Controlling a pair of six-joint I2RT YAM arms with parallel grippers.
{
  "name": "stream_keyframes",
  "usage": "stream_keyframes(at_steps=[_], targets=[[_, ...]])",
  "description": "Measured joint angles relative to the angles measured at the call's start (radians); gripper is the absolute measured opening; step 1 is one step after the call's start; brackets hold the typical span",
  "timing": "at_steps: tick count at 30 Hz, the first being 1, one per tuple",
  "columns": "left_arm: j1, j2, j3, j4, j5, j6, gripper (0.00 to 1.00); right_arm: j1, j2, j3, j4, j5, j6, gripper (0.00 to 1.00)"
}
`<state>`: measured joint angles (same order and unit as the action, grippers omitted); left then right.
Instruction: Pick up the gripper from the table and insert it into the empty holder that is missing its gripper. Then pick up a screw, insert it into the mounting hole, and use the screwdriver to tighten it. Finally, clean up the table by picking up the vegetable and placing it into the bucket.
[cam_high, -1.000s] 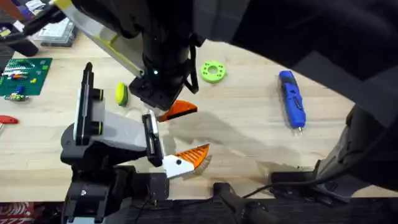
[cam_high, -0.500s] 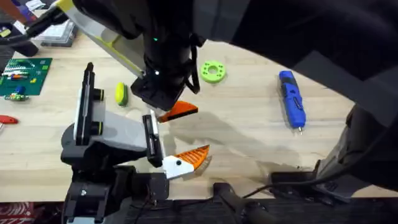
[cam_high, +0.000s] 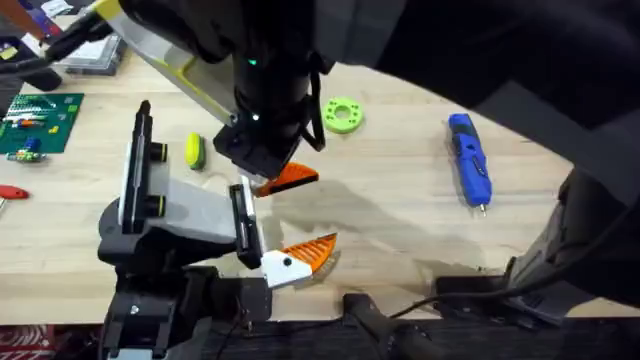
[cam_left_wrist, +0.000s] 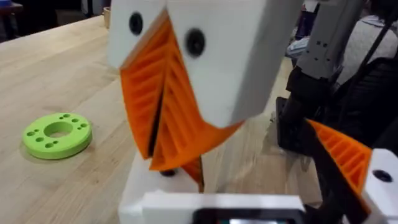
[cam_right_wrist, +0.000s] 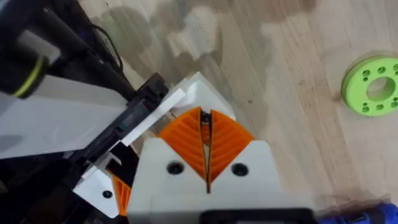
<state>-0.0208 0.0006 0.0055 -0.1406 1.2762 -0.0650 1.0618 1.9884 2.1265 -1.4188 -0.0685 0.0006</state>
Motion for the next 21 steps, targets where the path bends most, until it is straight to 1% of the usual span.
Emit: stream_keyframes(at_steps=[10, 21], targets=[[0.0, 0.0, 0.0, 0.001, -0.005, 0.005, 0.986, 0.014, 0.0, 0.0, -0.022, 0.003, 0.0, 0.005], [0.0, 0.0, 0.0, 0.002, -0.005, 0.005, 0.986, 0.026, 0.0, 0.0, -0.009, 0.019, 0.0, 0.005]])
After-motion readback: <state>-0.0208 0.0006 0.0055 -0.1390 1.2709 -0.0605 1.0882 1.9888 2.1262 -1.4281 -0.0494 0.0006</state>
